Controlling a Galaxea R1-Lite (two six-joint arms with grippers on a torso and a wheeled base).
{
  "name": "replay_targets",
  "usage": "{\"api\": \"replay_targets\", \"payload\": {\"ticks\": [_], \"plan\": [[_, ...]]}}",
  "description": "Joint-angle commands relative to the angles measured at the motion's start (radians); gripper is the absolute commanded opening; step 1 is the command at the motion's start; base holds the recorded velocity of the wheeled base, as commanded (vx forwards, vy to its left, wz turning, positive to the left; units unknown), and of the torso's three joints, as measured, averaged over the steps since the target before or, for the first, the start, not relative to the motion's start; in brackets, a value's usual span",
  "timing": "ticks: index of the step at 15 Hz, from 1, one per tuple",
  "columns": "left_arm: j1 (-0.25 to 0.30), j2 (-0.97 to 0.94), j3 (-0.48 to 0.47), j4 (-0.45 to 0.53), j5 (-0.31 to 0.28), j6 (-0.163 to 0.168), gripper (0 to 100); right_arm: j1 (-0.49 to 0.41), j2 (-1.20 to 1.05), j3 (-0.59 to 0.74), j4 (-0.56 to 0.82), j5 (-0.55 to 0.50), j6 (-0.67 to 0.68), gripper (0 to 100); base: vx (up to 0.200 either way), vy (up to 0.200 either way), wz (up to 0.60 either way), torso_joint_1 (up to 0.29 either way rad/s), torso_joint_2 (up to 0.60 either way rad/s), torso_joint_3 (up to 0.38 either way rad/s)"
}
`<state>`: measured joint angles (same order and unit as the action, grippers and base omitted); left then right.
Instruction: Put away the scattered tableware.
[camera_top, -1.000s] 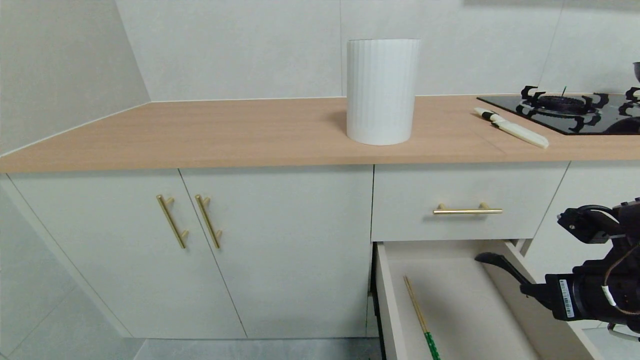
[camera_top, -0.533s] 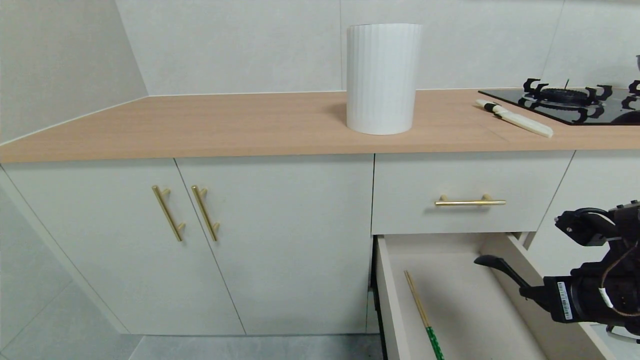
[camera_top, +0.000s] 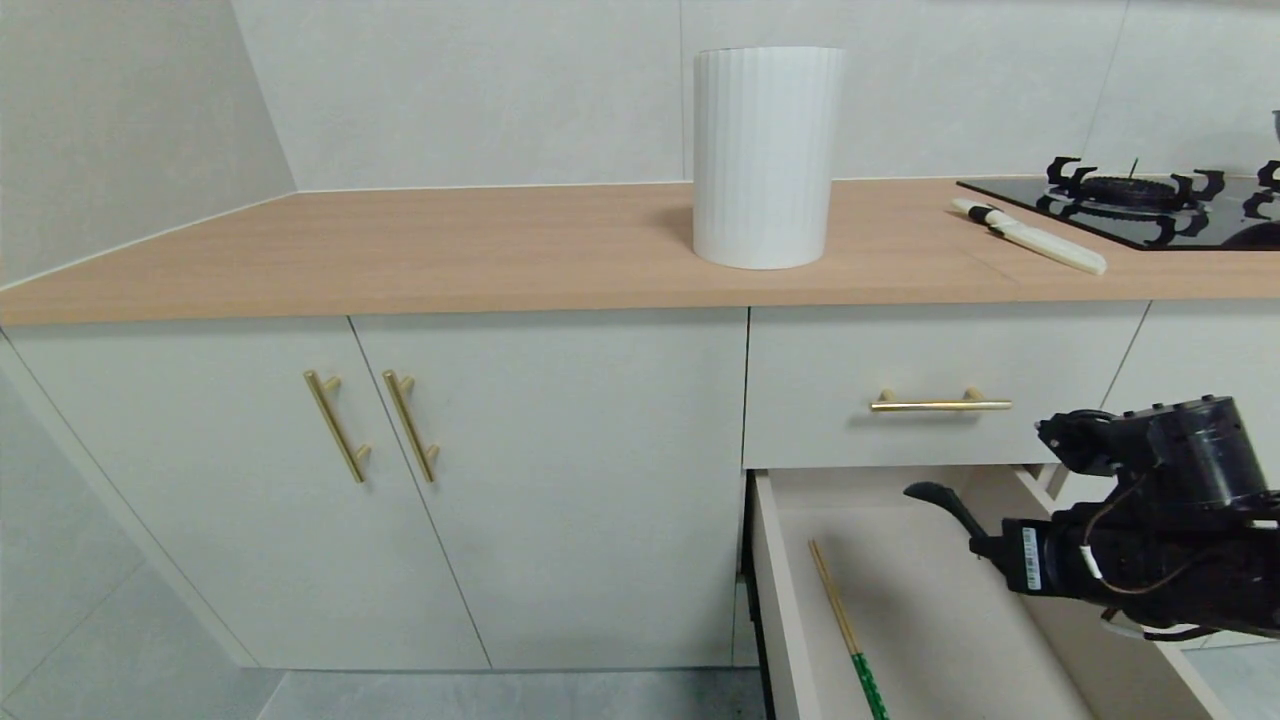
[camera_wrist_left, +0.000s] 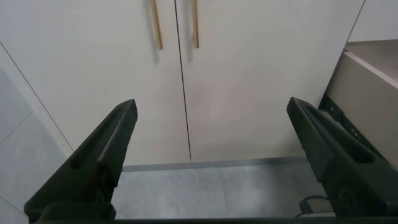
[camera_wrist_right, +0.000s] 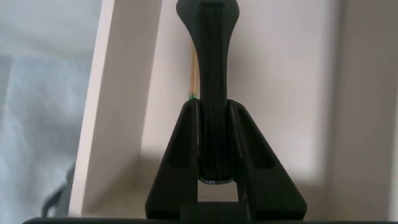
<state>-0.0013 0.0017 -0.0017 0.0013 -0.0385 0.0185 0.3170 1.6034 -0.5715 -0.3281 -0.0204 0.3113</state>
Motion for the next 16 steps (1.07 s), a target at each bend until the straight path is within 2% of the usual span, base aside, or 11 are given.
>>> {"api": "replay_targets", "payload": {"ticks": [1,3,9,12,16], "plan": [[0.0,0.0,0.0,0.0,0.0,0.0,100,0.001,0.165,0.036,-0.108,-0.003,0.048,0,0.0,0.0,0.0,0.0,0.0,0.0],[0.0,0.0,0.0,0.0,0.0,0.0,100,0.001,0.3,0.074,-0.25,-0.038,0.048,0,0.0,0.0,0.0,0.0,0.0,0.0],[0.0,0.0,0.0,0.0,0.0,0.0,100,0.001,0.584,0.07,-0.453,-0.161,0.043,0,0.0,0.0,0.0,0.0,0.0,0.0],[0.0,0.0,0.0,0.0,0.0,0.0,100,0.002,0.668,0.068,-0.509,-0.177,0.035,0,0.0,0.0,0.0,0.0,0.0,0.0],[0.0,0.0,0.0,0.0,0.0,0.0,100,0.014,0.718,0.051,-0.516,-0.207,0.022,0,0.0,0.0,0.0,0.0,0.0,0.0]]}}
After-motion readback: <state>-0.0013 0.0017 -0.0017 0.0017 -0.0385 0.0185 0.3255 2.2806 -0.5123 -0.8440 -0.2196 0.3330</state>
